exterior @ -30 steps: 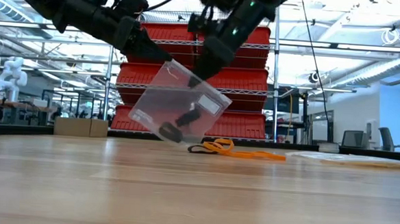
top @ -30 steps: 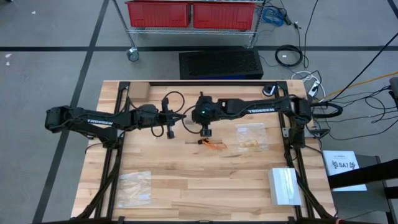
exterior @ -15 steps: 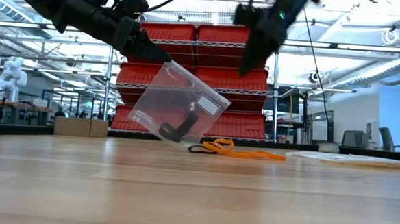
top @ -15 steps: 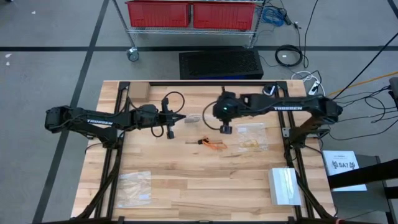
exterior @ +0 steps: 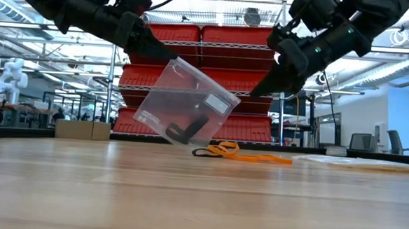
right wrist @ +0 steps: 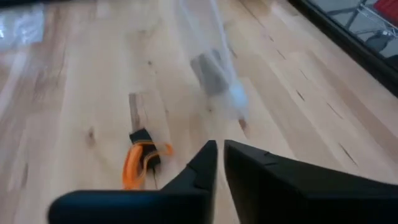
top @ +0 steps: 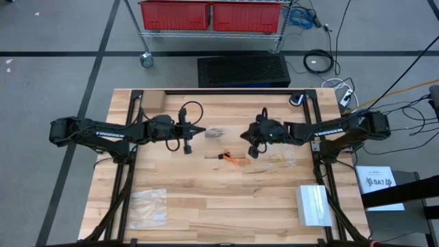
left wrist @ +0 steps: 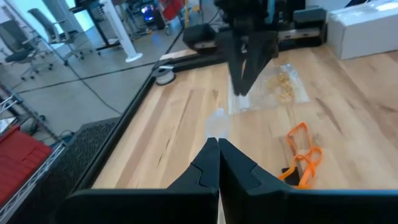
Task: Sort rubber bands
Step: Put the orange rubber band into the transparent zip bag
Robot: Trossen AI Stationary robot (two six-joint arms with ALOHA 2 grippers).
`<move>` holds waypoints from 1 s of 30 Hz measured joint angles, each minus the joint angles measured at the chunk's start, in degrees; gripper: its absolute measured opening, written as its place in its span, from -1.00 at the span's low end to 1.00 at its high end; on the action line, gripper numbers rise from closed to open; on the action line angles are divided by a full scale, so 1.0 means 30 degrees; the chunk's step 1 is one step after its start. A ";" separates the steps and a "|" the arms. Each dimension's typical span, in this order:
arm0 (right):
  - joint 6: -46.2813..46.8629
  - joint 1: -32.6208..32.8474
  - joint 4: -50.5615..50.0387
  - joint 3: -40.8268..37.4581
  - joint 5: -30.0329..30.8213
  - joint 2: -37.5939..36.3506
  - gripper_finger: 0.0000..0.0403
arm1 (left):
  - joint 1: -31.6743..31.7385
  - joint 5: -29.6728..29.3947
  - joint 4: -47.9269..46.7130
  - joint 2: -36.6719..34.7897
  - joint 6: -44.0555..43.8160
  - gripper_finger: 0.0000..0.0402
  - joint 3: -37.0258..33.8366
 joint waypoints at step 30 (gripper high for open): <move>-0.1350 0.0137 0.4274 0.0275 0.1343 0.2063 -0.95 | 0.0007 0.1113 0.0686 0.0000 -0.0282 -1.00 0.0000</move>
